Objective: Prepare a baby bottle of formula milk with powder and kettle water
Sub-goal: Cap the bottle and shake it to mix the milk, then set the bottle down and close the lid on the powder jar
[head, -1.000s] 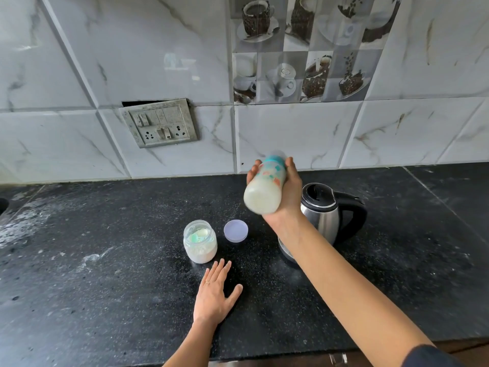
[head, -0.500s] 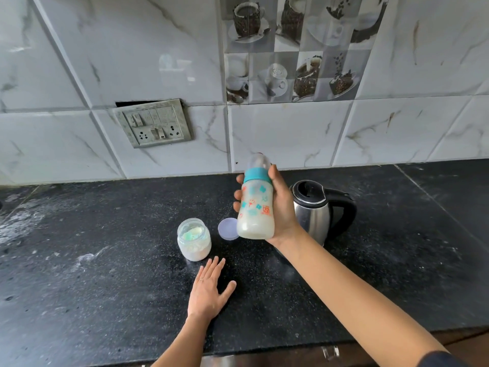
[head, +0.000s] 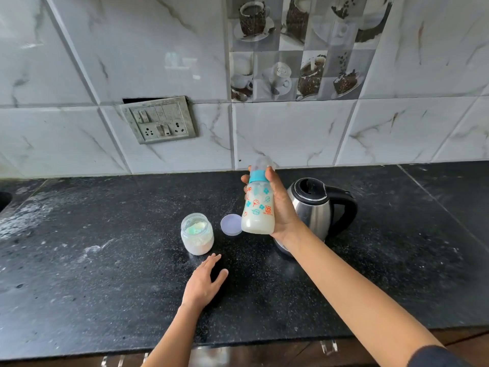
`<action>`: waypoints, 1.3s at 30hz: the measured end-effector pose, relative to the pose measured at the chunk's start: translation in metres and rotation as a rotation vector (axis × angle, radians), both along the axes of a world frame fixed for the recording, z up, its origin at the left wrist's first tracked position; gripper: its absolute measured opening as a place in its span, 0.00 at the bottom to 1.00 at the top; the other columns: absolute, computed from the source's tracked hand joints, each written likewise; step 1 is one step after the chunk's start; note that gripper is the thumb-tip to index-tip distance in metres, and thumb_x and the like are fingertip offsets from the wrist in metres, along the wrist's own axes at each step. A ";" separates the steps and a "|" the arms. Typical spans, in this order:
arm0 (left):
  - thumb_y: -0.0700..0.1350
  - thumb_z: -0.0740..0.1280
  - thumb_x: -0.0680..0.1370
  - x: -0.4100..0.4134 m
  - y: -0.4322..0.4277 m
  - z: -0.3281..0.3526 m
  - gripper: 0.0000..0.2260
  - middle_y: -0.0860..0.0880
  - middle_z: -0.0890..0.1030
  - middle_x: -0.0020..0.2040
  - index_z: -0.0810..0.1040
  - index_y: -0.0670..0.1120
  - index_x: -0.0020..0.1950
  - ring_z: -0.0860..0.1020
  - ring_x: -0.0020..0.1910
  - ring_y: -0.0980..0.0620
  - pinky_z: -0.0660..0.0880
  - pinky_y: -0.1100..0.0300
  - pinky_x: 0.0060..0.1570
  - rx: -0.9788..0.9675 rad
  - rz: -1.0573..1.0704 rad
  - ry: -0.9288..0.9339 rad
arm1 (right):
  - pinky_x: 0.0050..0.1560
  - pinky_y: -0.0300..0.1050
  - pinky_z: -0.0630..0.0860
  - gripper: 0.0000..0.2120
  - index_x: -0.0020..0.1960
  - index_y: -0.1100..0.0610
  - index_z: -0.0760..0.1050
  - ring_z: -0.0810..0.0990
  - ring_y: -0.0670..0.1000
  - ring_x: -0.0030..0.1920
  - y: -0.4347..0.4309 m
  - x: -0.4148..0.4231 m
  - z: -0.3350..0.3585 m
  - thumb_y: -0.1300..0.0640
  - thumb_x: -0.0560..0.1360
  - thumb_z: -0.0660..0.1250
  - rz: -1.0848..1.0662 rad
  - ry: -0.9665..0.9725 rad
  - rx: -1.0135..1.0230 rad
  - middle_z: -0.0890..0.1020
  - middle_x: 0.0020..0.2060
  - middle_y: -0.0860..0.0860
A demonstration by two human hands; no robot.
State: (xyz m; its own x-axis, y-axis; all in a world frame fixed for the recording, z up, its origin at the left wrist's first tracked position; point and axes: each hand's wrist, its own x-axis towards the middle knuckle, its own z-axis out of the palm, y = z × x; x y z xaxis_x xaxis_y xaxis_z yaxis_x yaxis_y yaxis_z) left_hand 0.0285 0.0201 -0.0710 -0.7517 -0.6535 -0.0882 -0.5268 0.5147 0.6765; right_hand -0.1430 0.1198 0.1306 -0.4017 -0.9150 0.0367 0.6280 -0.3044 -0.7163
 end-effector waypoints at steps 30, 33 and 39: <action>0.54 0.68 0.76 0.035 -0.054 0.018 0.24 0.46 0.76 0.65 0.69 0.46 0.68 0.74 0.63 0.48 0.70 0.51 0.64 0.150 0.392 0.219 | 0.67 0.53 0.71 0.24 0.62 0.48 0.66 0.73 0.51 0.64 -0.005 -0.046 -0.113 0.69 0.72 0.66 0.243 1.127 0.723 0.74 0.59 0.49; 0.53 0.69 0.75 0.034 -0.057 0.016 0.24 0.46 0.75 0.66 0.69 0.46 0.68 0.73 0.64 0.48 0.69 0.51 0.65 0.165 0.378 0.210 | 0.67 0.55 0.71 0.25 0.62 0.46 0.65 0.72 0.51 0.64 -0.004 -0.048 -0.113 0.69 0.73 0.65 0.250 1.117 0.748 0.73 0.59 0.48; 0.53 0.72 0.72 0.028 -0.060 0.018 0.30 0.47 0.73 0.68 0.67 0.47 0.70 0.71 0.67 0.49 0.67 0.53 0.65 0.206 0.373 0.225 | 0.70 0.52 0.67 0.34 0.71 0.49 0.60 0.67 0.50 0.69 -0.013 -0.059 -0.095 0.68 0.70 0.69 0.404 1.238 0.828 0.67 0.68 0.50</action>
State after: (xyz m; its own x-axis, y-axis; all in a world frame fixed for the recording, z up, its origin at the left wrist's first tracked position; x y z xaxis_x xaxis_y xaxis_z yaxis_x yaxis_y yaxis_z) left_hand 0.0567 -0.0397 -0.0531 -0.4850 -0.8680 -0.1064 -0.4787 0.1617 0.8630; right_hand -0.2018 0.1069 0.0358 -0.2325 -0.8834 -0.4070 -0.5269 0.4661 -0.7107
